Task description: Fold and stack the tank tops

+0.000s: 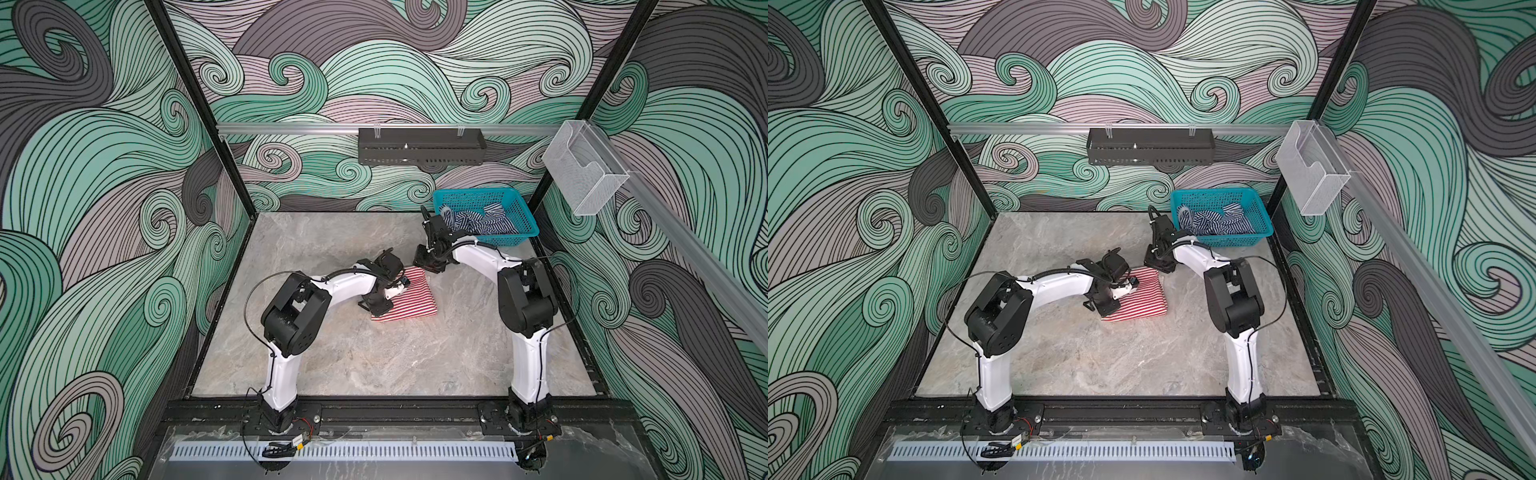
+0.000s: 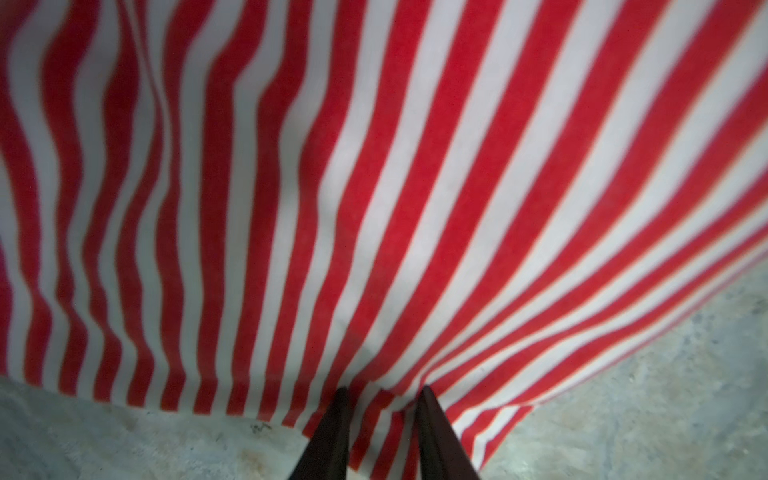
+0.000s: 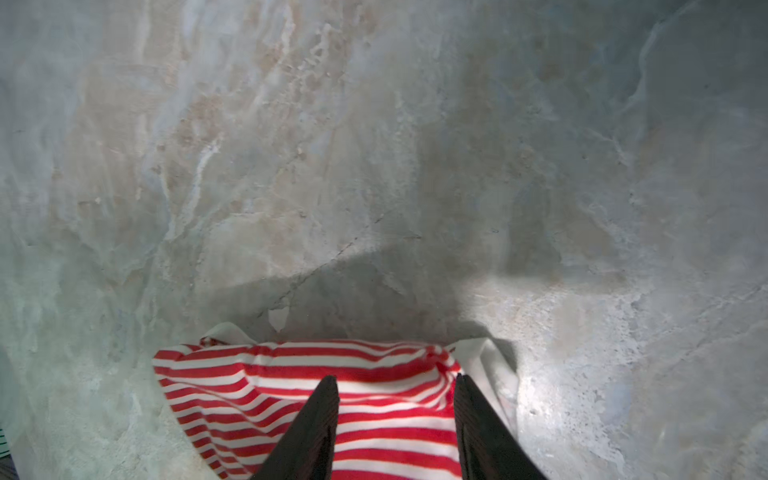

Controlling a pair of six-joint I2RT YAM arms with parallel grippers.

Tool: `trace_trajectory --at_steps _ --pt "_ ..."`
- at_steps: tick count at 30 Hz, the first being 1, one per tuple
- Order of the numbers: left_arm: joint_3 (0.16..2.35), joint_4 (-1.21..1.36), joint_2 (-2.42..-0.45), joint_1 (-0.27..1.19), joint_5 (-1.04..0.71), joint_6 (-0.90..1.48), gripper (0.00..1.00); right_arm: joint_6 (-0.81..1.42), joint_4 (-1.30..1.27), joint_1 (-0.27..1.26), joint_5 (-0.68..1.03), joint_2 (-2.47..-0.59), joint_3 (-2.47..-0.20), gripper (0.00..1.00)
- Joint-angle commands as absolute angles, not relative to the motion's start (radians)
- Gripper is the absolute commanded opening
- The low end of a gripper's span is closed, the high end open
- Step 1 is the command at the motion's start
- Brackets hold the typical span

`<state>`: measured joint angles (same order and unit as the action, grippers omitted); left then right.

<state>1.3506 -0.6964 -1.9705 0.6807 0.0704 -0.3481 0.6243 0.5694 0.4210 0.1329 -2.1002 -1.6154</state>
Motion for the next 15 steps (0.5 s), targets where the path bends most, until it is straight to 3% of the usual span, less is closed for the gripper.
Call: trace_trajectory --at_steps 1,3,8,9,15 --pt "1.333 -0.721 -1.946 0.67 0.094 -0.35 0.29 0.62 0.588 0.415 0.161 -2.113 -1.646 0.46" --pt "1.337 -0.721 -1.946 0.67 0.092 -0.349 0.29 0.617 0.589 0.412 0.168 -2.117 -1.647 0.4" --pt "1.345 -0.725 -1.954 0.67 0.086 -0.348 0.29 0.609 0.583 0.4 0.164 -2.094 -1.627 0.03" --pt "1.347 -0.729 -1.957 0.67 0.087 -0.348 0.29 0.608 0.584 0.398 0.163 -2.081 -1.617 0.0" --pt "1.344 -0.733 -1.962 0.67 0.098 -0.353 0.29 0.584 0.614 0.386 0.08 -1.99 -1.552 0.0"
